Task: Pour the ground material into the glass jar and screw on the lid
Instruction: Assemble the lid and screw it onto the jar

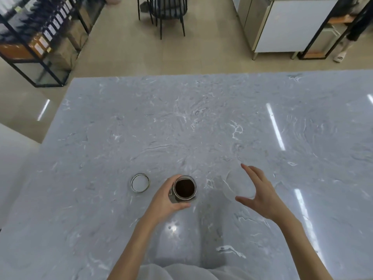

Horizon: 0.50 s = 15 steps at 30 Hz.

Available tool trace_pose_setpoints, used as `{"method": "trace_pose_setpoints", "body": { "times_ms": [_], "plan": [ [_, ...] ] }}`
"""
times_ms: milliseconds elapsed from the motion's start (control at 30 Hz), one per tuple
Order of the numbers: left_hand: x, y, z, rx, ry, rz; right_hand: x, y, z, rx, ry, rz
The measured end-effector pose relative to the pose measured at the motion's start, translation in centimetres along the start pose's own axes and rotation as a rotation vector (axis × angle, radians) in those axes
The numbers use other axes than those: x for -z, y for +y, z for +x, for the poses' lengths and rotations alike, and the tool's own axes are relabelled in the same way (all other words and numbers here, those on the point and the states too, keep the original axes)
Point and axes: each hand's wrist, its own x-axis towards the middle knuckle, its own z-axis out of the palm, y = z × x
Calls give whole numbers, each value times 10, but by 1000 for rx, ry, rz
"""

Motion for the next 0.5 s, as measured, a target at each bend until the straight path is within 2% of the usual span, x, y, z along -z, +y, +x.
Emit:
{"method": "trace_pose_setpoints", "body": {
  "times_ms": [167,500],
  "plan": [
    [1,-5,24,0,-39,51,-4,9,16,59,-50,-96],
    [6,-10,30,68,-119,121,-9,23,24,63,-79,-92]
  ]
}}
